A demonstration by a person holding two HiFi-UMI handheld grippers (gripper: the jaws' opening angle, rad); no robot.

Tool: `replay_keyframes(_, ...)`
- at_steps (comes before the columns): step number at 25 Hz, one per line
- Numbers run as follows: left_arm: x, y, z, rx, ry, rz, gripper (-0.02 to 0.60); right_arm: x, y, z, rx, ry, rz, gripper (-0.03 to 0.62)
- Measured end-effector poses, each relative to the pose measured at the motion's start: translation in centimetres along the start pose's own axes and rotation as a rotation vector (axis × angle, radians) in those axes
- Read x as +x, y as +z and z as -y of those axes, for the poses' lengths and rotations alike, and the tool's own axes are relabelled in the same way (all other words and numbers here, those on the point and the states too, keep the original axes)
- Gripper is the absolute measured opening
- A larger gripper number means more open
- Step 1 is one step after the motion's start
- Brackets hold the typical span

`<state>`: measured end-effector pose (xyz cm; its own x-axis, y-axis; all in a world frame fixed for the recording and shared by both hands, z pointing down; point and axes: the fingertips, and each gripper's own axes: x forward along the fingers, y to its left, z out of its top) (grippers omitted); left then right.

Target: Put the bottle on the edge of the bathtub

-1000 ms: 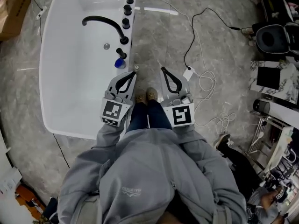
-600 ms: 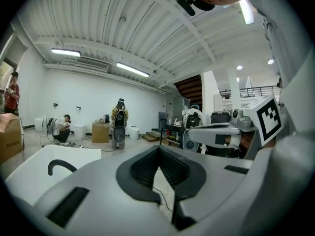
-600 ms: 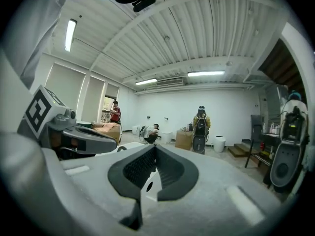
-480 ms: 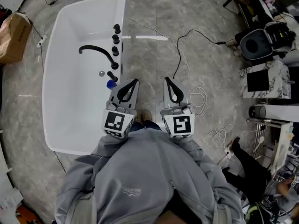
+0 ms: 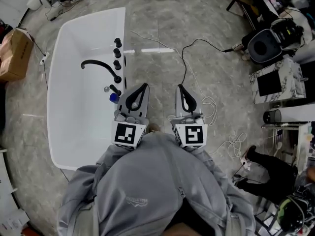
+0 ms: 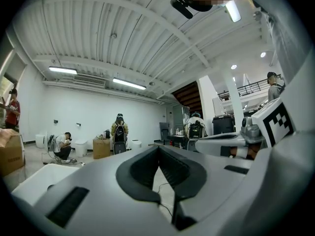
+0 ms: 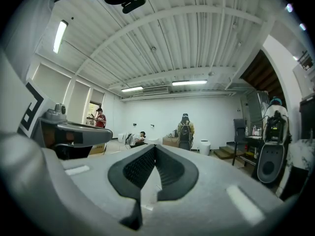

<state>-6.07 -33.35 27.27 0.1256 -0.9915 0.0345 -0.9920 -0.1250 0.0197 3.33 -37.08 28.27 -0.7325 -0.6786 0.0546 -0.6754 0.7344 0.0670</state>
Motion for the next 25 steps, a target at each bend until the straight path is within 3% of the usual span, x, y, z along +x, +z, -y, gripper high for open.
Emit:
replay_keyframes(7, -0.3, 0.5, 0.4, 0.005, 0.016, 0.015, 0.006, -0.1, 0.9, -0.5, -0.006, 0.047, 0.032, 0.003)
replay_keyframes(21, -1.0, 0.0, -0.8, -0.004, -0.007, 0.003, 0.006, 1.0, 0.2, -2.3, -0.009, 0.071, -0.020, 0.003)
replay_keyframes(25, -1.1, -0.4, -0.4, -0.008, -0.001, 0.008, 0.006, 0.7, 0.4, -2.8, -0.013, 0.104, 0.018, 0.003)
